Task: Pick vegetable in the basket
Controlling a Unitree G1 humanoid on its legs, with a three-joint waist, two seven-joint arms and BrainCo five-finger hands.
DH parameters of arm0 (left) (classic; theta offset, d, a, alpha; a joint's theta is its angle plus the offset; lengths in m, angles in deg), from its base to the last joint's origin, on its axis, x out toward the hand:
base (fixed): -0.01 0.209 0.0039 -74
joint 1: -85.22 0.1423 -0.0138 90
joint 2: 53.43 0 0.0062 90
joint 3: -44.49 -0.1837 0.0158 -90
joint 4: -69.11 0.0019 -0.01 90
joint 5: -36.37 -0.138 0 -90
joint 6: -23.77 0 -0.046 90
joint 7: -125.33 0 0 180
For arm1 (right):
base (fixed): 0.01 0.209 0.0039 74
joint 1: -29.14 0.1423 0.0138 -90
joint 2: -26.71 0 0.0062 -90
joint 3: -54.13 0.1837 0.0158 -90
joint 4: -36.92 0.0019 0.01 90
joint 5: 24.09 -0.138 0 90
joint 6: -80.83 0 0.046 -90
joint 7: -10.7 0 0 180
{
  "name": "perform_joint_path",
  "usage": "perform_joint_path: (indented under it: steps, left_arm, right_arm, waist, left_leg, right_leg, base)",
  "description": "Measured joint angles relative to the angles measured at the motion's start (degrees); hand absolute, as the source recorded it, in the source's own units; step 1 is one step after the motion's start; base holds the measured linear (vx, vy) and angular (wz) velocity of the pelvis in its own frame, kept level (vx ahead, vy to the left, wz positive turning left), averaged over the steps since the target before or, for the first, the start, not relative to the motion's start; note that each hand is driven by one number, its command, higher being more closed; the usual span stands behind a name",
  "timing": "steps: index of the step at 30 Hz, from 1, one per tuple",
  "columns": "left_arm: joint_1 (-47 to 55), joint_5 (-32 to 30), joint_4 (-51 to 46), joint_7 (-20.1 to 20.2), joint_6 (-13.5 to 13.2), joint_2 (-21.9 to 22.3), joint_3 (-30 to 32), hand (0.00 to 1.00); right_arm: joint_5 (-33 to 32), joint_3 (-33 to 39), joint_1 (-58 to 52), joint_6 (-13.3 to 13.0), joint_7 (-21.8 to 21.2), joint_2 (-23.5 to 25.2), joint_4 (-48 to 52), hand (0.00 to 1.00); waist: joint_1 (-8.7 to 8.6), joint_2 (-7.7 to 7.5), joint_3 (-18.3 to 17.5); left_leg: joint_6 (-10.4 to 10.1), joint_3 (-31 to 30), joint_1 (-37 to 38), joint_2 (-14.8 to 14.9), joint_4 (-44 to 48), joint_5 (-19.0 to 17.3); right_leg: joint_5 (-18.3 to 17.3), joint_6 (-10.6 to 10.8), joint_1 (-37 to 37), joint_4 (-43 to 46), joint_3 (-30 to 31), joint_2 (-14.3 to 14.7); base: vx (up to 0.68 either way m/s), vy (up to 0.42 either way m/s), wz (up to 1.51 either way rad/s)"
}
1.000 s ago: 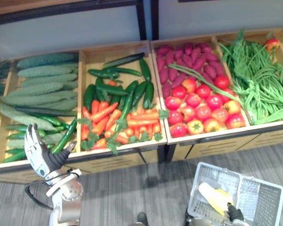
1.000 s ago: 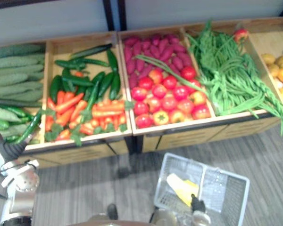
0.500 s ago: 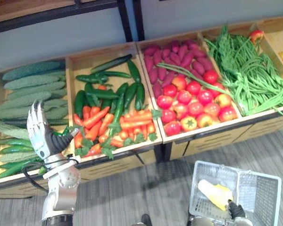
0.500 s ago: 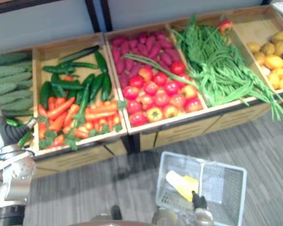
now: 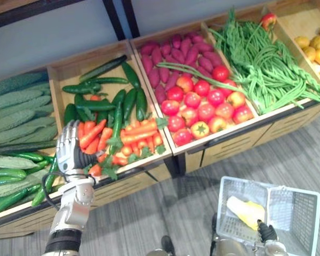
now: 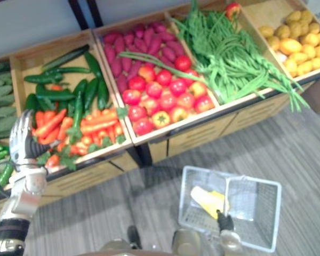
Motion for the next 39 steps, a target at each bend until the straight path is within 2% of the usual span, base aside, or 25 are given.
perform_joint_path:
  steps: [1, 8, 13, 25, 30, 33, 39]
  left_arm:
    - [-0.42, -0.08, 0.15, 0.81, 0.00, -1.36, -1.57, 0.00]
    - [-3.51, -0.09, 3.22, 1.83, 0.06, -3.53, -6.03, 0.00]
    - [-6.61, -0.07, 4.52, 2.42, 0.08, -3.59, -8.79, 0.00]
    - [-11.50, -0.04, 5.12, 2.47, 0.79, -3.55, -13.22, 0.00]
    - [-14.14, -0.07, 5.63, 2.49, 0.73, -3.46, -15.67, 0.00]
    - [-15.67, -0.08, 5.64, 2.49, 0.83, -3.45, -16.56, 0.00]
    - [-17.25, -0.07, 5.64, 3.26, 1.05, -3.36, -17.39, 0.00]
  right_arm:
    - [0.01, -0.12, 0.40, -0.15, 0.05, -0.03, 0.22, 1.00]
    - [0.06, -2.87, 1.00, -0.23, 0.37, -0.23, 1.97, 1.00]
    - [0.05, -4.30, 1.56, -0.76, 1.07, -0.35, 3.16, 1.00]
    - [0.03, -6.75, 2.12, -0.89, 1.37, -0.36, 5.15, 1.00]
    - [0.03, -7.83, 2.15, -0.91, 1.45, -0.35, 5.22, 1.00]
    - [0.06, -8.35, 2.14, -0.99, 1.52, -0.36, 5.92, 1.00]
    - [0.15, -8.77, 2.17, -0.81, 1.62, -0.38, 6.18, 1.00]
  waist:
    - [-0.01, -0.14, 0.31]
    - [0.22, -0.30, 1.61]
    - [0.37, -0.51, 3.17]
    - [0.51, -0.81, 4.10]
    - [0.50, -1.50, 4.51]
    - [1.03, -2.05, 4.80]
    - [1.82, -2.16, 4.94]
  left_leg:
    - [0.01, 0.11, -0.76, -0.04, 0.02, 0.02]
    - [0.00, 1.36, -1.28, -0.29, 0.29, 0.03]
    - [0.00, 1.67, -1.79, -0.34, 1.02, 0.02]
    - [-0.02, 2.56, -4.38, 0.17, 1.85, 0.08]
    - [-0.19, 1.17, -5.51, 0.10, 1.79, 0.77]
    - [-0.14, 0.98, -6.46, -0.04, 1.90, 1.13]
    - [-0.15, 1.05, -6.82, -0.15, 1.88, 1.25]
  right_leg:
    - [0.00, 0.00, -0.94, 0.24, 0.12, -0.02]
    - [-0.12, -0.15, -2.47, 1.60, 1.12, -0.62]
    - [-0.72, -0.95, -4.42, 4.55, 1.76, -0.96]
    - [-0.78, -0.94, -7.61, 6.05, 2.42, -0.90]
    - [-0.76, -0.94, -7.72, 6.03, 1.17, -1.38]
    - [-0.71, -0.97, -8.52, 6.19, 1.01, -1.58]
    - [-0.67, -0.96, -8.74, 6.15, 0.92, -1.75]
  base:
    - [0.00, -0.037, -0.04]
    - [0.02, -0.012, -0.07]
    - [-0.02, -0.009, -0.04]
    - [-0.05, -0.039, -0.02]
    - [-0.04, -0.022, 0.15]
    - [-0.01, -0.012, 0.10]
    - [0.01, -0.002, 0.03]
